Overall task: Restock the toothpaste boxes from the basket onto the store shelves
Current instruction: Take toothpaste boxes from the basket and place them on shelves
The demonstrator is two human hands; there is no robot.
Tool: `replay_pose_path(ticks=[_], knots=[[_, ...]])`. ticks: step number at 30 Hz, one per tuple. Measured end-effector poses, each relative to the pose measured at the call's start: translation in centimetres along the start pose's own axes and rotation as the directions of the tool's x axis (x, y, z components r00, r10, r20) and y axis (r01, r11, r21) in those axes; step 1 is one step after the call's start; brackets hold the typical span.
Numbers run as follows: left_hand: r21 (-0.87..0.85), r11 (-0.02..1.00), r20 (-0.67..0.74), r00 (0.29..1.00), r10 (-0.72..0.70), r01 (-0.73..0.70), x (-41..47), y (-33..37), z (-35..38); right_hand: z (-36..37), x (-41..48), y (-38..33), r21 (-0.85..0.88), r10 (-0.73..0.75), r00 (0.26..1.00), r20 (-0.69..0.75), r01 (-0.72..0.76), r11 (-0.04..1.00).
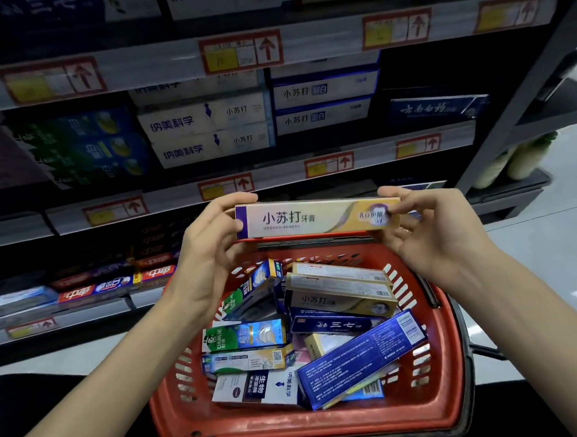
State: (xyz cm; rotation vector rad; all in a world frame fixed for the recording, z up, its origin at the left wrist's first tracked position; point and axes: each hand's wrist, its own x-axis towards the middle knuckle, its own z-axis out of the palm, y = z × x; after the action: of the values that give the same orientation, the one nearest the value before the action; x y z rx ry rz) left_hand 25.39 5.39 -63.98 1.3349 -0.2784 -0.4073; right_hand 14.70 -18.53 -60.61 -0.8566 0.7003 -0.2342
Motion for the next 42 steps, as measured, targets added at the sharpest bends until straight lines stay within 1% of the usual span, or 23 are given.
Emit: replay_pose_path(ticks=[3,7,13,19,25,29,35,39,42], knots=[[0.014,1.000,0.021,0.999,0.024,-0.024,-0.1,0.1,-0.1,-0.2,0.1,0.3,-0.019,-0.020,1.000,-0.020,0.020,1.000],[0.022,1.000,0.000,1.000,0.018,-0.018,0.0,-0.2,-0.2,-0.2,0.3,0.5,-0.010,-0.020,1.000,-0.022,0.020,1.000],[0.007,1.000,0.011,1.000,0.011,-0.011,0.0,-0.3,-0.5,-0.3,0.2,0.5,-0.064,-0.021,1.000,-0.014,0.020,0.998],[-0.092,0.996,0.000,1.000,-0.019,0.019,0.0,-0.1,-0.2,-0.1,-0.1,0.2,-0.066,-0.022,1.000,0.002,0.022,0.998],[-0.183,0.977,-0.081,0.989,-0.121,0.105,0.1,-0.5,0.1,0.2,-0.6,0.0,-0.143,-0.094,0.995,0.035,0.098,0.985],[-0.146,0.972,-0.125,0.971,-0.202,0.183,0.2,-0.5,0.3,0.2,-0.5,0.3,-0.234,-0.099,0.993,0.066,0.112,0.966],[-0.040,0.970,-0.175,0.954,-0.242,0.238,-0.1,-0.3,0.5,0.2,-0.1,0.4,-0.303,-0.095,0.993,0.076,0.113,0.946],[-0.034,0.973,-0.196,0.953,-0.230,0.228,-0.2,-0.3,0.6,0.1,0.0,0.6,-0.317,-0.062,0.997,0.056,0.076,0.945],[-0.035,0.986,-0.172,0.971,-0.165,0.161,-0.3,0.1,0.9,0.0,0.2,0.4,-0.273,-0.067,0.997,0.041,0.075,0.959]])
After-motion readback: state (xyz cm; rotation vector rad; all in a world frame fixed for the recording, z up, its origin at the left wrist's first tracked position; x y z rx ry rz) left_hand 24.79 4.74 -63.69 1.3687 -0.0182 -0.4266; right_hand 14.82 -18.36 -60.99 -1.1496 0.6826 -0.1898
